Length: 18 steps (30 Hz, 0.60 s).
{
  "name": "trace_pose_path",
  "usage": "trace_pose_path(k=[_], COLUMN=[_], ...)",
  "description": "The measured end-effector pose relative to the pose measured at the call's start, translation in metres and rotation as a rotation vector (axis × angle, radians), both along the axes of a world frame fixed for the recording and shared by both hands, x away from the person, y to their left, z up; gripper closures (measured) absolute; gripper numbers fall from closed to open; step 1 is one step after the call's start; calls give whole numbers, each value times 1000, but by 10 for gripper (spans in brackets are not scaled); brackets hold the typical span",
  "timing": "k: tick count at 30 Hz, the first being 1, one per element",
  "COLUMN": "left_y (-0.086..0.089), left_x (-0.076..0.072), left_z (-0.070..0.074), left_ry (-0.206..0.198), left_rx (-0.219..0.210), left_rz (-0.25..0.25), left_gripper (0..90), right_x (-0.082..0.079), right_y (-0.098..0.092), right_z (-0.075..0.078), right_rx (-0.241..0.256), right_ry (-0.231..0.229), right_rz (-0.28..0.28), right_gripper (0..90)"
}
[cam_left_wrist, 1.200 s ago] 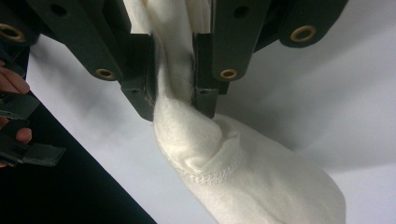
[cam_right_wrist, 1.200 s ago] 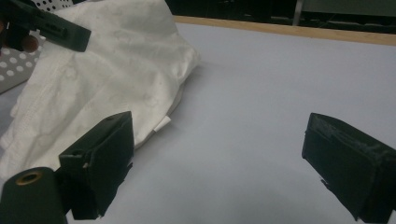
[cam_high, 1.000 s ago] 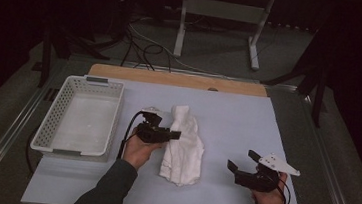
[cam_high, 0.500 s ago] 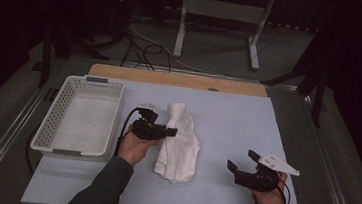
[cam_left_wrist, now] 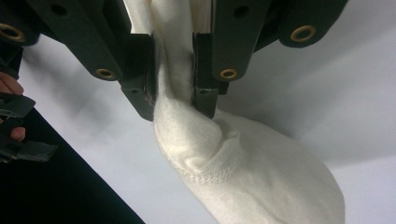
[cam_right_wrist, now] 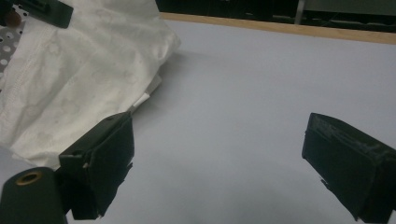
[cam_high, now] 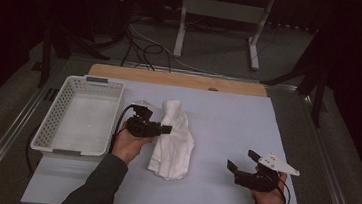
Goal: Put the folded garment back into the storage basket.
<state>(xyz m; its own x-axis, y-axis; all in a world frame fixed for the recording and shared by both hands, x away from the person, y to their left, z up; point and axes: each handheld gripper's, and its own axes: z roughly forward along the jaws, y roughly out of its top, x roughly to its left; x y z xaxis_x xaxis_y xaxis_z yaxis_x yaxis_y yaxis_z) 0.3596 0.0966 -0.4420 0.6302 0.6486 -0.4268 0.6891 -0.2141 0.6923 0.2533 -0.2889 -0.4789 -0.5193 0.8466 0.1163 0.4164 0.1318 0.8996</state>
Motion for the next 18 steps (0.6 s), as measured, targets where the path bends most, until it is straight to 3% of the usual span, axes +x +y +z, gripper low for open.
trace_pose_path(k=[18], left_y=[14], left_x=[3], left_z=[4], left_ry=[6], left_rx=[18], left_rz=[27], left_gripper=[750], right_x=[0], right_y=[0], right_z=[0], right_rx=[-1], right_ry=[2], right_rz=[-2], right_gripper=[94])
